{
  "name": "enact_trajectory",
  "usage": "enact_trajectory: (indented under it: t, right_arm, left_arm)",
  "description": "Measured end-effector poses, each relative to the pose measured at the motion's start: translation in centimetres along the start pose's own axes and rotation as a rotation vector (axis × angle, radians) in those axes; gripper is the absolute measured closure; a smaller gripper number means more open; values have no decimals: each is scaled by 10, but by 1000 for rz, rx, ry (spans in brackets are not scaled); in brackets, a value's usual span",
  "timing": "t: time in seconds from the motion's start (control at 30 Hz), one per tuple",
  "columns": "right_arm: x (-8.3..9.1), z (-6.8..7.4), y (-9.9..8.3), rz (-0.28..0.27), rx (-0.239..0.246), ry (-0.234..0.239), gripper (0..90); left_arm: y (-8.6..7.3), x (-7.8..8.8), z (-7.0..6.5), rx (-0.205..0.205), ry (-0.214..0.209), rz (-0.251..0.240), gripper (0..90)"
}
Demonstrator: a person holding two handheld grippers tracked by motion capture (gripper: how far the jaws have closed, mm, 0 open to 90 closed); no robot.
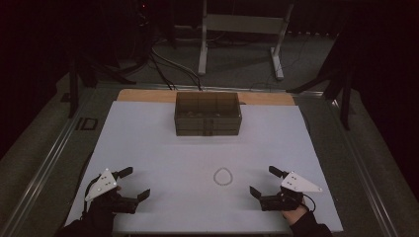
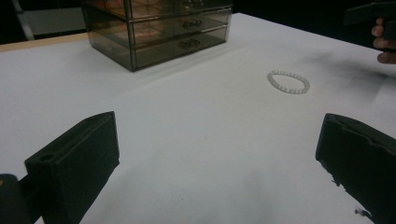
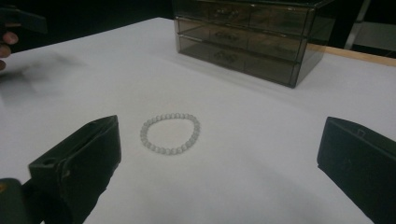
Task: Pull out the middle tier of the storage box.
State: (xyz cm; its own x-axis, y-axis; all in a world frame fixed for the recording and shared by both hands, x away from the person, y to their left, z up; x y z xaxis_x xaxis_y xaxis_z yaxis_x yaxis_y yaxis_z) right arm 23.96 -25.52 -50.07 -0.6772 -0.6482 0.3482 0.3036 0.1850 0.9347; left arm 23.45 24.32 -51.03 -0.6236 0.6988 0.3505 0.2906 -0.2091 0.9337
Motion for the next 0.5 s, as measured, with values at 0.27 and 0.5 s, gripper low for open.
enact_trajectory:
  t: [0.27,0.5]
  right_arm:
    - [-3,3,-1,19,16,16,0]
    - [-6,9,2,29,13,41,0]
  left_arm:
    - [1,1,1,7,-6,-12,10]
    - [1,3,1,10,-6,-14,10]
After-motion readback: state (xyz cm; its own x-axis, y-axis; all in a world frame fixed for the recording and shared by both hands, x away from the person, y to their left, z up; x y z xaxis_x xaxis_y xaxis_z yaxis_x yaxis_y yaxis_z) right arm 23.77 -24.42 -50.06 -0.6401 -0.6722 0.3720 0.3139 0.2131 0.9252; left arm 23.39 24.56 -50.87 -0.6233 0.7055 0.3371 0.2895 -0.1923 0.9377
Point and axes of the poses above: each handheld gripper's, and its own axes: x roughly backward along the jaws, y roughly out of its top, z roughly to its left, the point moved 1 cm from there along -x, roughly forward along the jaws, and after that the axes turned 1 degree about -x, right-handed, at the moved point
